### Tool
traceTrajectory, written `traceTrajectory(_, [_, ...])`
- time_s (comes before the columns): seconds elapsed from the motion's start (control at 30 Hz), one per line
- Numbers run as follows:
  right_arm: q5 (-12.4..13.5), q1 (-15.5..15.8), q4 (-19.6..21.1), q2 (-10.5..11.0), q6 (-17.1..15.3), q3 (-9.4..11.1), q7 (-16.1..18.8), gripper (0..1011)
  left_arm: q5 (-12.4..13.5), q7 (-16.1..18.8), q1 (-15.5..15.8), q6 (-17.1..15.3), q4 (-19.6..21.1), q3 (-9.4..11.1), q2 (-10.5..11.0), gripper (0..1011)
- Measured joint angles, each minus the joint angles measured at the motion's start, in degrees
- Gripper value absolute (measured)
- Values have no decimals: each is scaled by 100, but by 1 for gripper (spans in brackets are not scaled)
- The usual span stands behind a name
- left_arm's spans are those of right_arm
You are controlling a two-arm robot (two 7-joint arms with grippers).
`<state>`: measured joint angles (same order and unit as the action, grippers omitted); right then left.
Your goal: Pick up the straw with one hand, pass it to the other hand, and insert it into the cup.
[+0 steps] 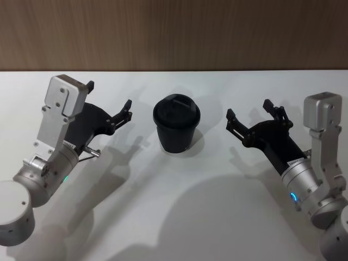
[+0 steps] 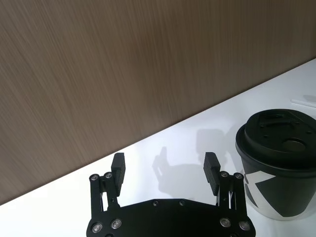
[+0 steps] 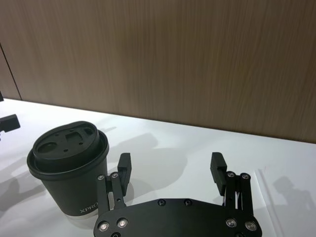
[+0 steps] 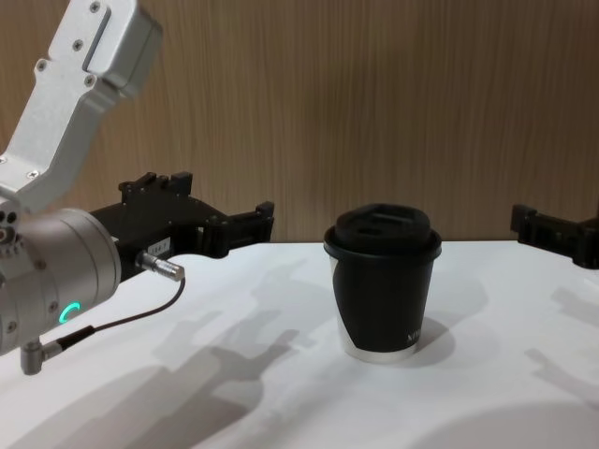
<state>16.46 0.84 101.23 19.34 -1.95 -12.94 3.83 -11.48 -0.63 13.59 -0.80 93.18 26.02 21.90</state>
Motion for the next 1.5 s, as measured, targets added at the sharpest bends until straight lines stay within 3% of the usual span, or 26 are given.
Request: traceTrajectory(1.5, [0,0,0,0,0,0,0,1001,0,0,0,0,0,0,0,1003])
